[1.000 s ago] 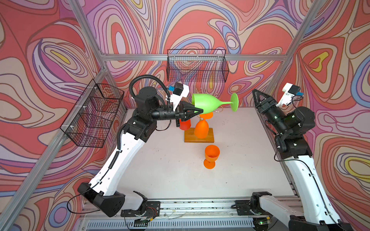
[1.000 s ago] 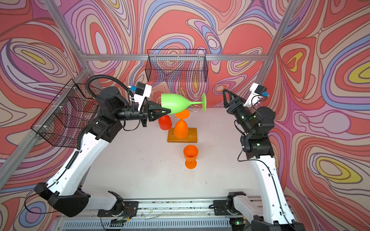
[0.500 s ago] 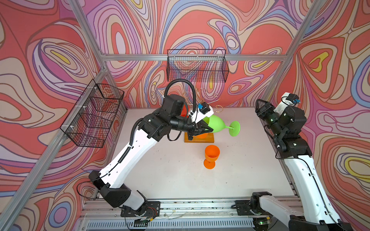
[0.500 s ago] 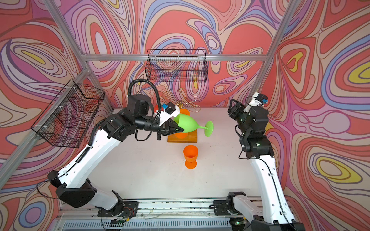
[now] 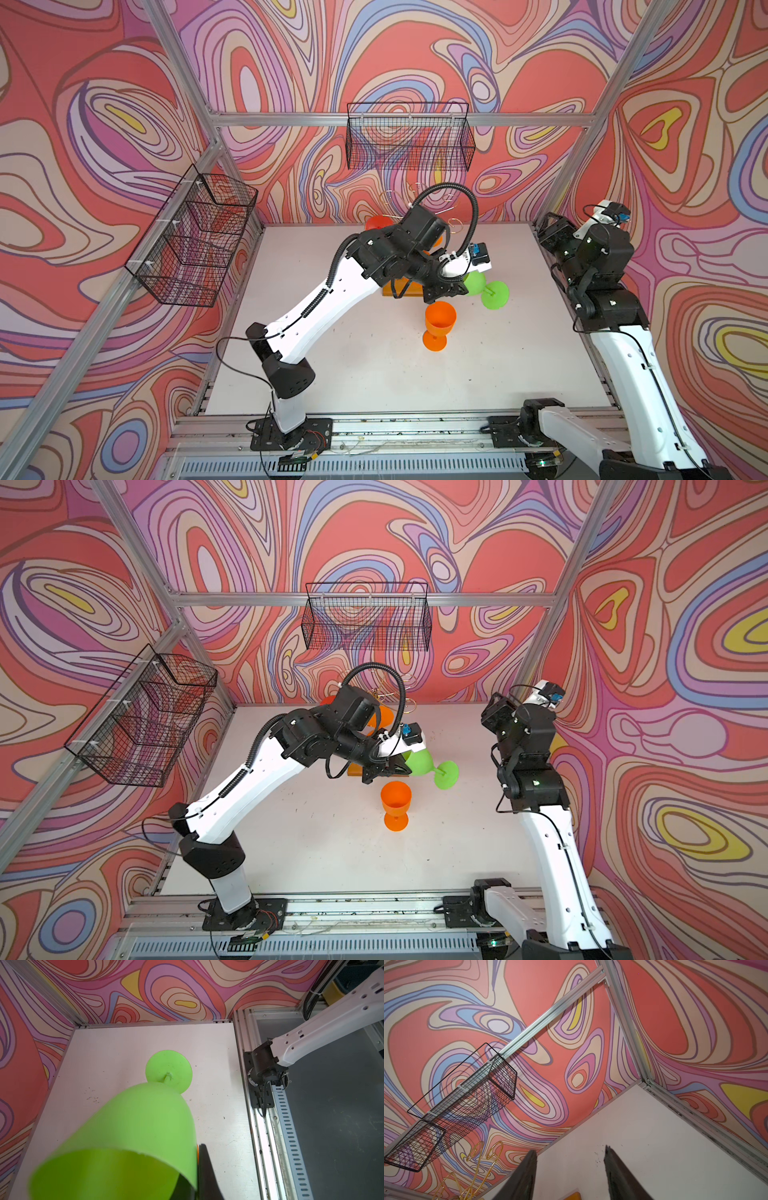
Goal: Take the wine glass off the wine glass rack
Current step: Place the wine glass at the middle-right of the table.
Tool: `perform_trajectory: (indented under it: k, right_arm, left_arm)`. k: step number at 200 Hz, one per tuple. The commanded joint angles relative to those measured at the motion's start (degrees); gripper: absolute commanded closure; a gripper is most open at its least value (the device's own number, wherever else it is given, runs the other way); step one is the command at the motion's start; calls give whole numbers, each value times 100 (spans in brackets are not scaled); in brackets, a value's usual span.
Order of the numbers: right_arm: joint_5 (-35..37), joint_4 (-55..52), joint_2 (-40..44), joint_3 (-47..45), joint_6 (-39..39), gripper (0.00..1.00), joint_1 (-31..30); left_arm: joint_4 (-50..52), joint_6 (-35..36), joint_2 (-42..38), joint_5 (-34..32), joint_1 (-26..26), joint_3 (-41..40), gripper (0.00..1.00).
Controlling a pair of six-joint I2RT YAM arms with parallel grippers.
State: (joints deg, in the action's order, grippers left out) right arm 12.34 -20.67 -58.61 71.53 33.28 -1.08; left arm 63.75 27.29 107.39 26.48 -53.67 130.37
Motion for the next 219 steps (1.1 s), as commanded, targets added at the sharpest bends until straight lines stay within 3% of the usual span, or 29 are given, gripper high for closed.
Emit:
perform_trajectory:
  k: [1, 32, 131, 219]
  right_arm:
    - [419, -63, 184, -151, -83, 45, 21]
    - [594, -39, 254, -209, -161, 46, 20]
    - [691, 19, 114, -332, -123, 46, 23]
    - [1045, -1, 153, -488, -172, 46, 22]
  left_arm:
    - [814, 431, 428, -618, -238, 631, 100]
    - [1086, 540, 941, -811, -355, 1231, 100]
    - [1175, 821, 1620, -1300, -854, 1360, 100]
    - [1132, 847, 2139, -1666, -979, 1351, 100]
